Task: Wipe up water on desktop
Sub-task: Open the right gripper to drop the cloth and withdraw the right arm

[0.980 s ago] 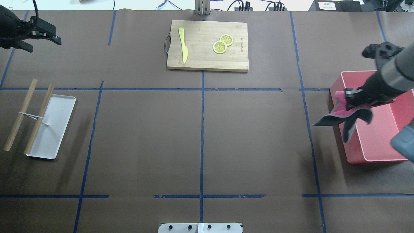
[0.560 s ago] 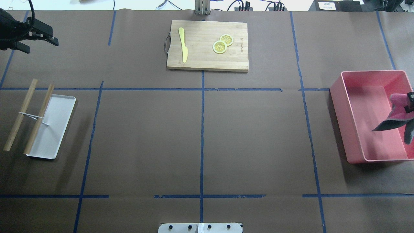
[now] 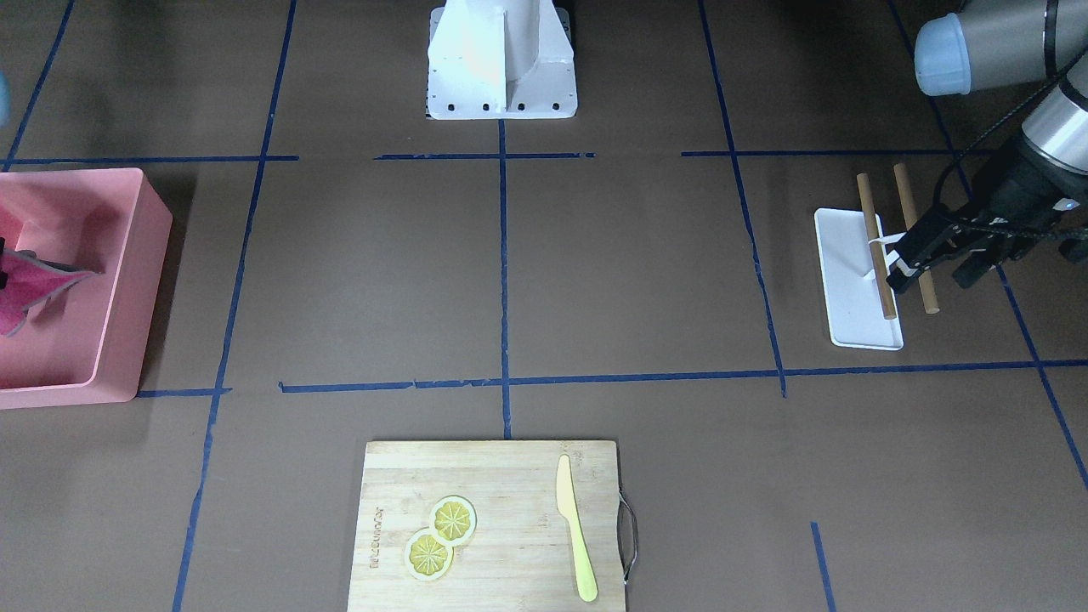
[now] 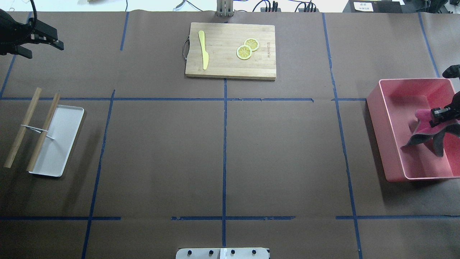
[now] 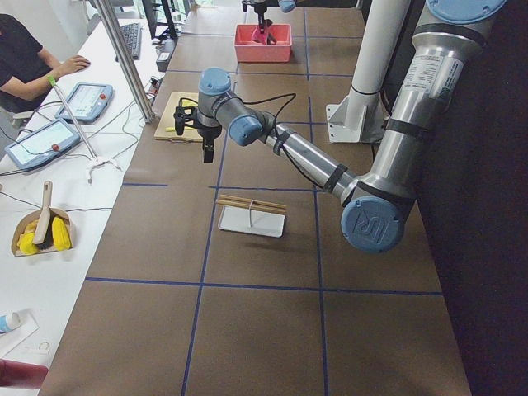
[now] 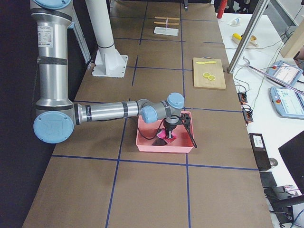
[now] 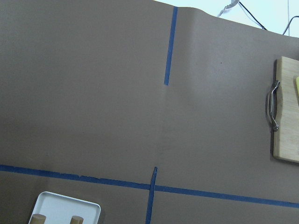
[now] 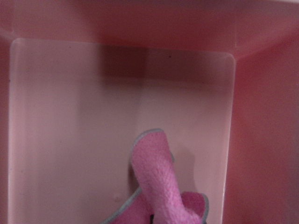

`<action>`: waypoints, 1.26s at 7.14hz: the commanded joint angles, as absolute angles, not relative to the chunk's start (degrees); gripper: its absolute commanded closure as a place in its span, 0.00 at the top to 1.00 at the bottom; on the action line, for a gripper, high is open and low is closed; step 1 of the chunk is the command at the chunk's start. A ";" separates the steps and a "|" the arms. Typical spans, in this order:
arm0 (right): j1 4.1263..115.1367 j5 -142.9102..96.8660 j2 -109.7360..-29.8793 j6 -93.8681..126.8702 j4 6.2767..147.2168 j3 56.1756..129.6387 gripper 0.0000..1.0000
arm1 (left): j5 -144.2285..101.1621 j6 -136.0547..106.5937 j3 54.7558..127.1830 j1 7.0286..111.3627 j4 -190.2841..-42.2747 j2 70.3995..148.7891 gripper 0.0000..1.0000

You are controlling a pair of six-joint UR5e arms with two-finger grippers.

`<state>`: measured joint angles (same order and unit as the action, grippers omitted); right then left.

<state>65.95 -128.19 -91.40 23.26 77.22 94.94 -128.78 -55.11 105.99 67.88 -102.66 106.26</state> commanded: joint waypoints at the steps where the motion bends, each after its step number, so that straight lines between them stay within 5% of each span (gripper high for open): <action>1: 65.92 -128.41 -91.49 23.03 76.47 94.75 1.00 | -128.76 -55.11 106.78 67.94 -102.48 106.17 1.00; 5: 78.36 -135.17 -91.58 15.96 79.79 98.18 1.00 | -129.38 -39.45 106.62 72.05 -102.22 101.00 1.00; 9: 88.14 -134.30 -91.32 -1.83 92.19 97.39 1.00 | -129.19 -0.42 99.61 86.54 -85.90 99.58 1.00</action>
<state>86.08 -134.74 -91.28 2.01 89.69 97.86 -128.95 -9.94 102.50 82.25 -90.03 99.79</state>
